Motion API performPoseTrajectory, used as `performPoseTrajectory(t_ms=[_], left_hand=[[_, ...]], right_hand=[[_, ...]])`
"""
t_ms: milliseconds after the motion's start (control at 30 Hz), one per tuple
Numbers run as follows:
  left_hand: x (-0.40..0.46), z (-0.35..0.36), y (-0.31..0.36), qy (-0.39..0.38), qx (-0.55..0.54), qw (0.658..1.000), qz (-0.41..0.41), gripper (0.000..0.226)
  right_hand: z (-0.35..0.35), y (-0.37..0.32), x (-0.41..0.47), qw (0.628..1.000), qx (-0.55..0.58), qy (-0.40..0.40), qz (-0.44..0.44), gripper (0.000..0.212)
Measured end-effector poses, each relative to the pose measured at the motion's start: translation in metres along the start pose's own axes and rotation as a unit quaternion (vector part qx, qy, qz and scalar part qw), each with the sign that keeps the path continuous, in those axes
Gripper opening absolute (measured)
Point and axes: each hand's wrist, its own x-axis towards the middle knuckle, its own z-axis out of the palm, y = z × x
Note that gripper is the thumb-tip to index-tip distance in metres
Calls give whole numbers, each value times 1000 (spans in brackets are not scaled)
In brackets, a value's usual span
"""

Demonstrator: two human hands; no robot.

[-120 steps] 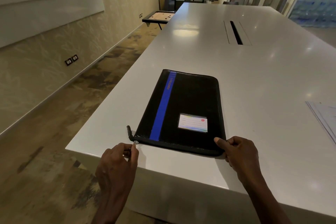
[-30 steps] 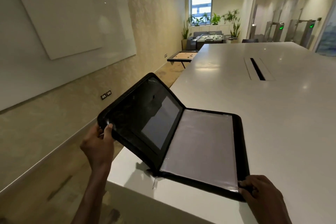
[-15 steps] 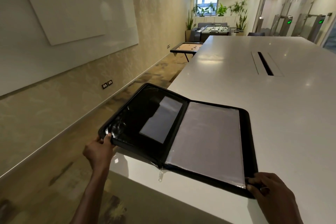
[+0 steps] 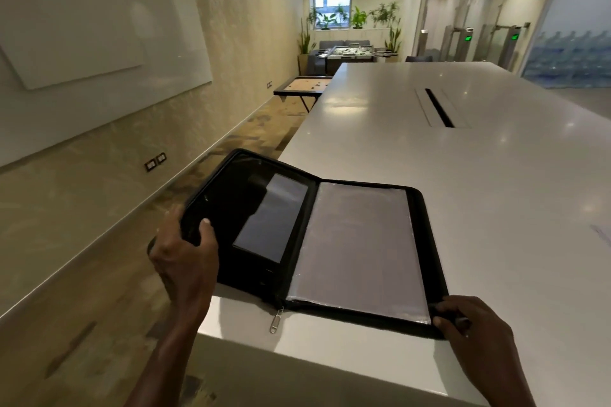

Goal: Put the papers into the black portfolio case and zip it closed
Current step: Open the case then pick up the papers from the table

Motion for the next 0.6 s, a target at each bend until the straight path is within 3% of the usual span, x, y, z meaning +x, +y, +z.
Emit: performPoseTrajectory(t_ms=[300, 600], left_hand=[[-54, 49, 62, -193, -104, 972, 87, 35], [-111, 87, 111, -324, -175, 928, 51, 31]], right_hand=[[1, -4, -4, 996, 58, 26, 56, 29], [-23, 10, 4, 993, 85, 44, 70, 16]])
